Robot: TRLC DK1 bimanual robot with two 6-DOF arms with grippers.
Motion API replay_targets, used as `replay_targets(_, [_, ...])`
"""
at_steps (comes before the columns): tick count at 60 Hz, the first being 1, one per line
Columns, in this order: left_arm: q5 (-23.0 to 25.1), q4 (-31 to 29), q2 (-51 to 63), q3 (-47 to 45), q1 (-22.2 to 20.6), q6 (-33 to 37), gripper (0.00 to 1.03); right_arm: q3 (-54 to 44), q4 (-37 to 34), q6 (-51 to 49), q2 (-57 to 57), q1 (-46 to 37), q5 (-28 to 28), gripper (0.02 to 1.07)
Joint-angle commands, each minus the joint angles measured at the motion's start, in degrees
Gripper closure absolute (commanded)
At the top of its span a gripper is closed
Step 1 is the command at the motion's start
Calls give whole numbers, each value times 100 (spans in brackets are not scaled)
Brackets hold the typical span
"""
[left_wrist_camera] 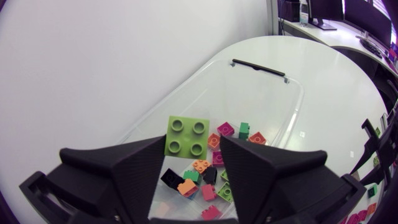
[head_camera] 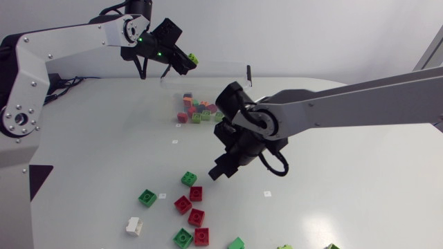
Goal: Place the duplo bricks in the container
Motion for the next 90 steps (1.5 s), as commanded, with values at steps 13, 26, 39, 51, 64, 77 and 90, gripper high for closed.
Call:
replay_targets(13, [-50, 675, -1028, -977, 96, -534, 3, 463, -265, -200, -672, -430, -75, 78])
replay_targets(26, [-24, 1633, -2681, -3025, 237, -525, 3, 1069, -195, -191, -883, -659, -75, 78])
replay_targets(39, [82, 1783, -3893, -4467, 351, -420, 4, 1553, -72, -191, -830, -800, -75, 78])
replay_targets(51, [460, 1774, -4438, -5618, 729, -218, 4, 2045, 34, -182, -663, -923, -75, 78])
replay_targets(64, [653, 965, -4684, -6593, 896, 986, 4, 2862, 43, -156, -110, -1046, -75, 78])
replay_targets(77, [644, 737, -4605, -7112, 1036, 1839, 4, 3794, 25, -59, 576, -1072, -40, 78])
replay_targets(90, [618, 623, -4403, -7270, 1142, 2305, 4, 4813, -239, 125, 1376, -1090, -40, 78])
